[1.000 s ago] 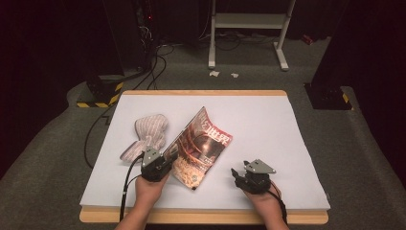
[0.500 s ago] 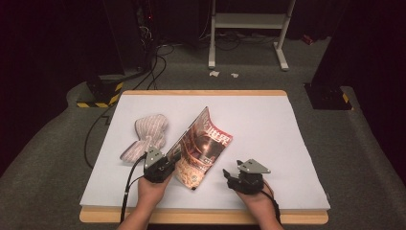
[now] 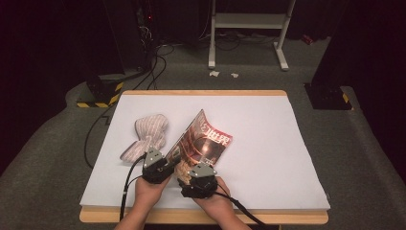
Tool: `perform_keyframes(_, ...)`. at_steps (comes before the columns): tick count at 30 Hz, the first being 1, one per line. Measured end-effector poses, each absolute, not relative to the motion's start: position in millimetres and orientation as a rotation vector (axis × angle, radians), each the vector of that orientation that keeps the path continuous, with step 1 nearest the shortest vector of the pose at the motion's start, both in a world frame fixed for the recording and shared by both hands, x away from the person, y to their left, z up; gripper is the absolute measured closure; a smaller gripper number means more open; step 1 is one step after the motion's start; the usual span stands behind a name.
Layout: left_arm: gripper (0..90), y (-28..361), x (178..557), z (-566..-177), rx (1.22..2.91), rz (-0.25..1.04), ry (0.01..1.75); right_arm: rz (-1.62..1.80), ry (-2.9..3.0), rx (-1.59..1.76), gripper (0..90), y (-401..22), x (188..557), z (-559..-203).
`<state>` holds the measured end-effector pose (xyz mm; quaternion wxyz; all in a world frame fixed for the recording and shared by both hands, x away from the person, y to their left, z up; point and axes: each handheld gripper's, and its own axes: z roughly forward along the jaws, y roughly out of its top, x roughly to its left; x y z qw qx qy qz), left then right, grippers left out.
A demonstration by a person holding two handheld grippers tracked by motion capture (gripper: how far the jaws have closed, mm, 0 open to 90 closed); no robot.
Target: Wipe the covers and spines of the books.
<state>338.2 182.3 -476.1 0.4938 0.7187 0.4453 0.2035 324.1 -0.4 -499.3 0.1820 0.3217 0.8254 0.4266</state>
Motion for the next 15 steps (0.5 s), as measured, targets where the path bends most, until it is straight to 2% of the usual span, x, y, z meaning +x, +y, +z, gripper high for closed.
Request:
perform_keyframes(9,76.9,181.8,338.0,-475.9,1.729,0.470,1.084,1.147,2.320,0.898,19.7,26.0,330.6,-500.6)
perform_keyframes(15,75.9,181.9,339.4,-476.7,1.720,0.462,1.089,1.115,2.287,0.934,22.7,32.4,335.5,-502.0)
